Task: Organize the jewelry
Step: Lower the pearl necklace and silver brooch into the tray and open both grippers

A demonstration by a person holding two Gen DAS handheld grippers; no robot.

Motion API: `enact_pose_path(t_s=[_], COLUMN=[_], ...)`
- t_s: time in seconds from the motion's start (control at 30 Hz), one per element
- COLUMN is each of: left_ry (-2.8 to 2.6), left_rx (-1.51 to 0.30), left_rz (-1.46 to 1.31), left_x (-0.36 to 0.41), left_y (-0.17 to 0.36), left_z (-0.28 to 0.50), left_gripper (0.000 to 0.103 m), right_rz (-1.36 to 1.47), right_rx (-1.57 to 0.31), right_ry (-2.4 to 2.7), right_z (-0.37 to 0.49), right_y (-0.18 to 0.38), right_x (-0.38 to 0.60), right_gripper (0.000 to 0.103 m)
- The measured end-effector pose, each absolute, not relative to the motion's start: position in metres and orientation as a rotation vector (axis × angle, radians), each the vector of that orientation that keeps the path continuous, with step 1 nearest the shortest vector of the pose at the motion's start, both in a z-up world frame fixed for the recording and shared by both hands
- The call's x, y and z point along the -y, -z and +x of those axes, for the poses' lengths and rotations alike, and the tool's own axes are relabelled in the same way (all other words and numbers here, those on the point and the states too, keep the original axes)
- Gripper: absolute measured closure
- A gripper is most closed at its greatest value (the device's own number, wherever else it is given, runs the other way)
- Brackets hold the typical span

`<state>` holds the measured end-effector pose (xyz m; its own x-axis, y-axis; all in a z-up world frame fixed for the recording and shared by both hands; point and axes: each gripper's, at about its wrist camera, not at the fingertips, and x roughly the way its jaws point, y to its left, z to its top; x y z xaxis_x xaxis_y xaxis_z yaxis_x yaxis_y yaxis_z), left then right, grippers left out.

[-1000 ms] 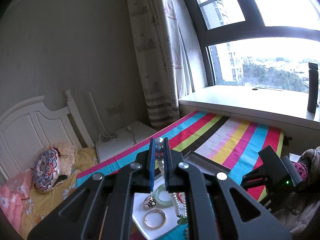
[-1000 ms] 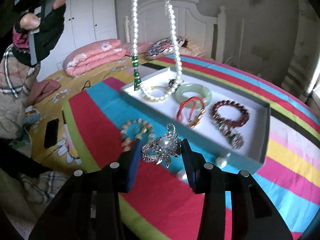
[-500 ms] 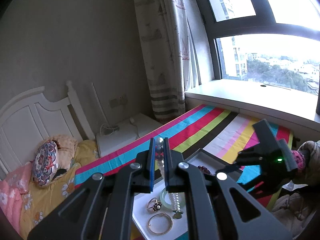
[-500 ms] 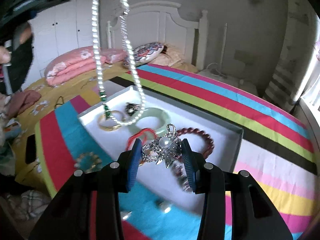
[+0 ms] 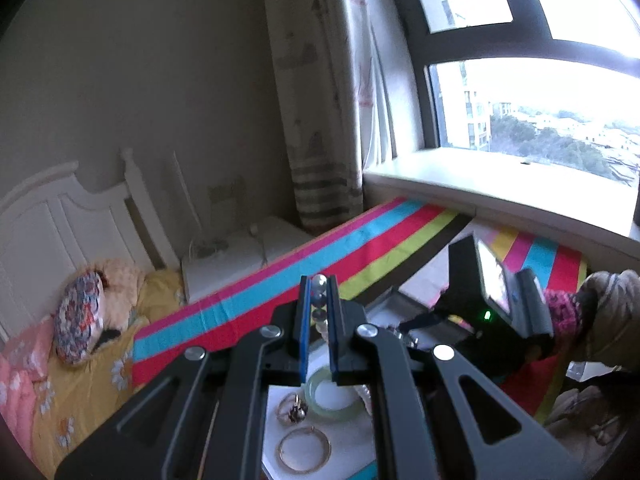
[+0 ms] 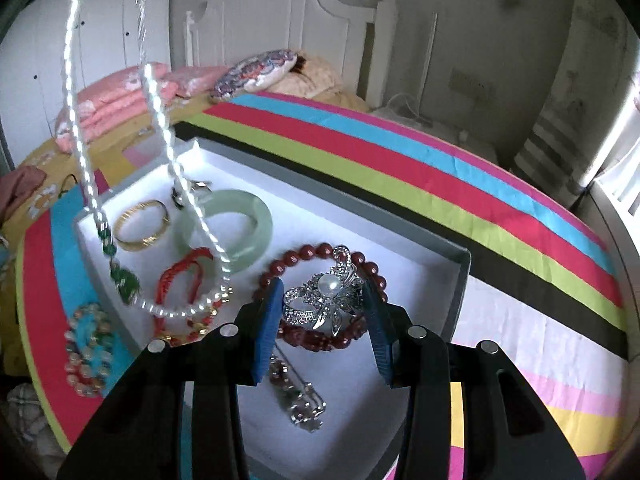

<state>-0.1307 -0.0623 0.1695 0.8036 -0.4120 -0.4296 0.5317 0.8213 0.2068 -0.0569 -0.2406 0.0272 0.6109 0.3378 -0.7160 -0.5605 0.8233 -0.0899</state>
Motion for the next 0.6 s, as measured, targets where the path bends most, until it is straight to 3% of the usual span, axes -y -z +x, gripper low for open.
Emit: enact_pose_path(t_s=[0.4,0.43,0.47,0.5,0.53,0.6], left_ry=[0.443,0.442,0.434,0.422,0.412,0.396], left_rx=[-0.563,-0.586,-0.598,-0.602,-0.602,-0.597], left_rz=[0.321,0.309,0.299,0.291,0.281,0.254], left_x=[0.035,0.031,0.028,0.025,0.022,0.016], left_y=[-0.084,-0.078,-0.072,-0.068,-0.065,-0.061], left_z=[-0.108,-0.105,-0.105,-0.104,-0.105,-0.108], left_gripper=[0.094,0.089,0.075,0.053,0.036,0.028], right_rz=[-0.334,-0.322,-0.313,-0.307,-0.297,-0.285], right_rx=[-0.795,-0.798,-0.799,-0.799,-0.79,-0.772], right_ry=[-0.524,-0.528,-0.526,-0.523,-0.52,-0.527], right_z=[-0.046,-0.045,-0.045,-0.046,-0.048,-0.053], right_y=[-0.021,-0.022,-0.022,-0.023,-0.025,-0.029], right_x=[0.236,0.238,0.239,0.239,0.242,0.245], right_gripper=[0.06,0.058,0.049,0.036,0.031,0.029])
